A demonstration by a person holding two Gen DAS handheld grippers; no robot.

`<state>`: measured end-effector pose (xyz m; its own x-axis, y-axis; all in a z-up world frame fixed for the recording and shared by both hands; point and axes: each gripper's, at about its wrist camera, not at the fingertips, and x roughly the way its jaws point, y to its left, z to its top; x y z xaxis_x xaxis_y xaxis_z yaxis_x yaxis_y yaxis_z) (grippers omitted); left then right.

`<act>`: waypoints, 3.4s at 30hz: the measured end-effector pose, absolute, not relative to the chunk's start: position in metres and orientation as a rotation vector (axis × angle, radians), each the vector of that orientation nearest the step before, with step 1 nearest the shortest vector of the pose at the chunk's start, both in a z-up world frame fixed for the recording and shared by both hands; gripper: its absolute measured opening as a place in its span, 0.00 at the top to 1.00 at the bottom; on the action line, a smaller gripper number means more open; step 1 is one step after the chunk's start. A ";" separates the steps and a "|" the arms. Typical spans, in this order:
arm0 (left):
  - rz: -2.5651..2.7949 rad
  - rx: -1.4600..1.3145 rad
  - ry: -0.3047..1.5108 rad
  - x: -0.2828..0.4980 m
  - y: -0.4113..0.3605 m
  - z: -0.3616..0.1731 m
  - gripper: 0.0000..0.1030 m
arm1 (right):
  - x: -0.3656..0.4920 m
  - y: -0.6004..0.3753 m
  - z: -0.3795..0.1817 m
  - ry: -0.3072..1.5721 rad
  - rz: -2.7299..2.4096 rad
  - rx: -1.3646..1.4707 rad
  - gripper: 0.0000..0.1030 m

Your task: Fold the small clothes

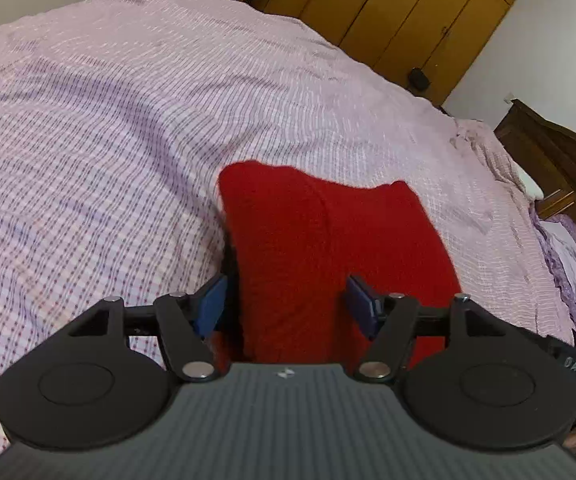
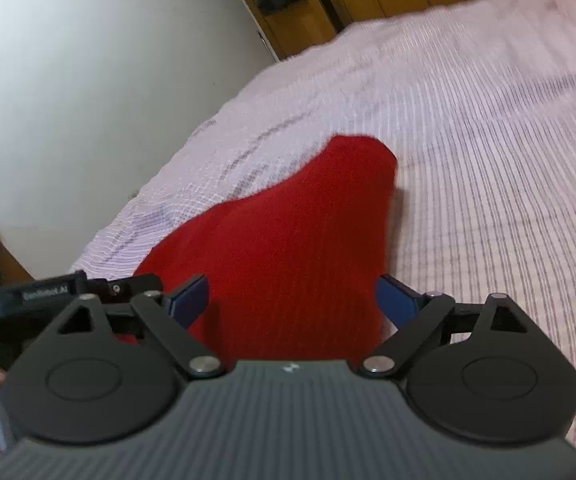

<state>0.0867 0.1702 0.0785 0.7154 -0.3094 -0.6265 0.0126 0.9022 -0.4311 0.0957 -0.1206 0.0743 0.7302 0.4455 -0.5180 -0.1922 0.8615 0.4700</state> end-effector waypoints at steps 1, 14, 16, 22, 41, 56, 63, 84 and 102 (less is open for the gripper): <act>-0.184 -0.421 0.763 0.086 0.170 0.077 0.32 | 0.097 -0.125 0.071 0.689 0.364 0.433 0.12; -0.181 -0.474 0.801 0.092 0.175 0.061 0.25 | 0.117 -0.140 0.035 0.797 0.449 0.668 0.08; -0.182 -0.496 0.814 0.093 0.177 0.058 0.24 | 0.121 -0.141 0.029 0.803 0.454 0.697 0.08; -0.177 -0.471 0.823 0.094 0.175 0.060 0.23 | 0.123 -0.139 0.017 0.791 0.475 0.737 0.07; -0.272 -0.501 0.800 0.098 0.183 0.052 0.37 | 0.119 -0.133 0.022 0.733 0.460 0.759 0.25; -0.421 -0.578 0.762 0.070 0.148 0.081 0.45 | 0.087 -0.160 0.095 0.674 0.505 0.792 0.33; -0.517 -0.512 0.780 0.041 0.086 0.095 0.45 | 0.040 -0.205 0.118 0.687 0.404 0.765 0.33; -0.416 -0.216 0.802 -0.016 0.020 0.086 0.41 | -0.008 -0.260 0.080 0.763 0.185 0.554 0.26; -0.333 -0.080 0.854 -0.022 0.009 0.067 0.35 | -0.032 -0.232 0.077 0.697 0.161 0.248 0.67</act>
<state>-0.0223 0.0091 0.0670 0.6086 -0.3200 -0.7261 0.2562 0.9453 -0.2019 -0.0320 -0.2323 0.0769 0.7560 0.2288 -0.6132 -0.0640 0.9582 0.2787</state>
